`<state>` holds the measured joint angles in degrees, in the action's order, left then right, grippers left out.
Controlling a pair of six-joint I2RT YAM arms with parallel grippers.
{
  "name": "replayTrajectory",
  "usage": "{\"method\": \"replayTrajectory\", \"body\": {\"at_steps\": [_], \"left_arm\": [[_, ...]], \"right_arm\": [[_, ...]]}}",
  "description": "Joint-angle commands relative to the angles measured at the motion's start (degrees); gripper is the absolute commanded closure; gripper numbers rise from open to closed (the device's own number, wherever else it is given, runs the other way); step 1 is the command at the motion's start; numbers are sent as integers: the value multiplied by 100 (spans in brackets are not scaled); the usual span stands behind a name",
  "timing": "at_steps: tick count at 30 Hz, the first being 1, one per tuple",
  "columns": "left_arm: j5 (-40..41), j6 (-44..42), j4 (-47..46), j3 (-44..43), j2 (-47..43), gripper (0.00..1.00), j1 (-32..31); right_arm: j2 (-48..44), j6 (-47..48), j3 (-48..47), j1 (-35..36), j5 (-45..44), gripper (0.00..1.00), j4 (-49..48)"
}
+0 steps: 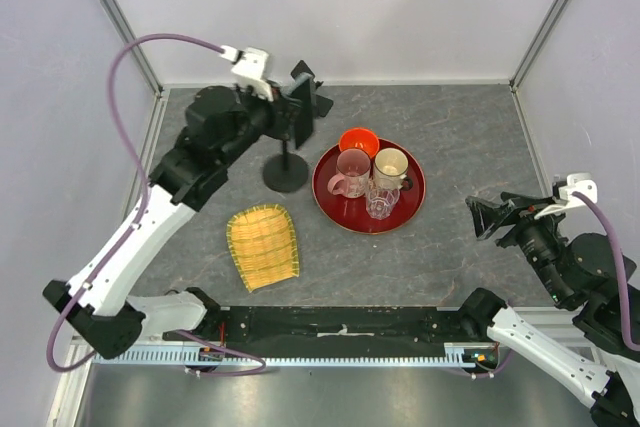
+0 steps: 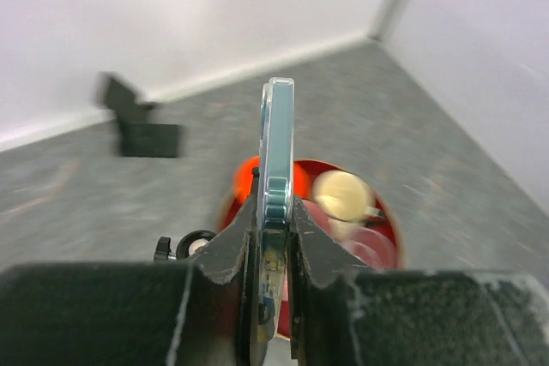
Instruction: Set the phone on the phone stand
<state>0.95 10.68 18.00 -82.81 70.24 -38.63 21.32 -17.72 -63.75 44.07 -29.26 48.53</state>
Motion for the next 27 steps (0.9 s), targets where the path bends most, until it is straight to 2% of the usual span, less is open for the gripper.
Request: {"method": "replayTrajectory", "body": {"at_steps": [1,7,10,11,12,14,17,22,27], "left_arm": [[1336,-759,-735,44,-668,98,636],[1663,-1059,-1867,667,-678,98,1936],[1163,-972,-2588,1167,-634,98,2763],[805,-849,-3078,1292,-564,98,2982],[619,-796,-3205,1319,-459,98,3358],[799,-1023,-3233,1215,-109,98,3502],[311,-769,-3346,1380,-54,98,4107],[37,-1032,-3812,2434,-545,98,4750],[-859,-945,-4541,3524,-1029,98,5785]], "right_arm": [[21,67,160,13,359,22,-538],[-23,-13,354,5,526,22,-696],[-23,-39,398,5,544,21,-696],[-14,-39,415,13,561,21,-714],[3,-48,424,5,605,21,-714],[30,-48,433,5,605,21,-705],[65,-13,459,5,614,21,-722],[135,145,468,13,605,20,-792],[127,260,512,5,921,19,-845]]}}
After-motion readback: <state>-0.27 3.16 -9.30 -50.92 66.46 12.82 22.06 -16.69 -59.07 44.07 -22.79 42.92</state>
